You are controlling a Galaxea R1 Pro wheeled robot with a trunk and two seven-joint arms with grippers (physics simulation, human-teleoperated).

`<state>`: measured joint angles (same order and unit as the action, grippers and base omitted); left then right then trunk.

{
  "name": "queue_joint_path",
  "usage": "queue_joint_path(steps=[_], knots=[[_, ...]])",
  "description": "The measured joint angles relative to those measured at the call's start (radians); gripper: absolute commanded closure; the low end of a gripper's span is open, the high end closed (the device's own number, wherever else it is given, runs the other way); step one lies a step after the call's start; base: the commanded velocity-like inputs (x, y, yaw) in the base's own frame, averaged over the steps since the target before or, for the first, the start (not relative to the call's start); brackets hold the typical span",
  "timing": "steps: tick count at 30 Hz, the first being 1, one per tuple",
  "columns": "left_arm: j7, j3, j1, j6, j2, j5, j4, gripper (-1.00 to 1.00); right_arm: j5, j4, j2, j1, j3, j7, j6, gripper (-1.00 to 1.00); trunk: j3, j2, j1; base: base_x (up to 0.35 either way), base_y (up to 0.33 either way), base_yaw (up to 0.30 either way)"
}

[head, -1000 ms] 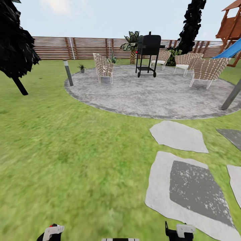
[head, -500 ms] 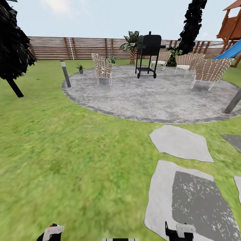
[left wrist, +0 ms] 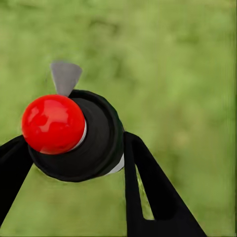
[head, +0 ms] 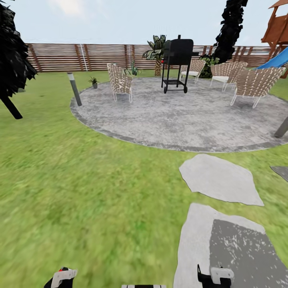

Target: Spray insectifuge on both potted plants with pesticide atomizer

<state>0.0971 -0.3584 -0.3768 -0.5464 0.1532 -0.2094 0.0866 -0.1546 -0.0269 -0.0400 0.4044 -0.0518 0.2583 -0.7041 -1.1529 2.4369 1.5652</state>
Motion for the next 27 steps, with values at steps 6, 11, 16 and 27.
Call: queue_joint_path(steps=[6, 11, 16, 27], knots=[[0.000, -0.001, 0.000, 0.000, 0.001, 0.000, 0.000, 1.00, 0.000, 0.000, 0.000, 0.000, 0.000, 0.000, 0.000, -1.00, 0.000, 0.000, 0.000, 0.337, -0.075, 0.000], [0.000, -0.001, 0.000, 0.000, 0.002, 0.000, 0.000, 1.00, 0.000, 0.000, 0.000, 0.000, 0.000, 0.000, 0.000, -1.00, 0.000, 0.000, 0.000, 0.336, -0.075, 0.000], [0.000, -0.001, 0.000, 0.000, 0.002, 0.000, 0.000, 1.00, 0.000, 0.000, 0.000, 0.000, 0.000, 0.000, 0.000, -1.00, 0.000, 0.000, 0.000, 0.336, -0.075, 0.000], [0.000, -0.001, 0.000, 0.000, 0.003, 0.000, 0.000, 1.00, 0.000, 0.000, 0.000, 0.000, 0.000, 0.000, 0.000, -1.00, 0.000, 0.000, 0.000, 0.337, -0.075, 0.000]])
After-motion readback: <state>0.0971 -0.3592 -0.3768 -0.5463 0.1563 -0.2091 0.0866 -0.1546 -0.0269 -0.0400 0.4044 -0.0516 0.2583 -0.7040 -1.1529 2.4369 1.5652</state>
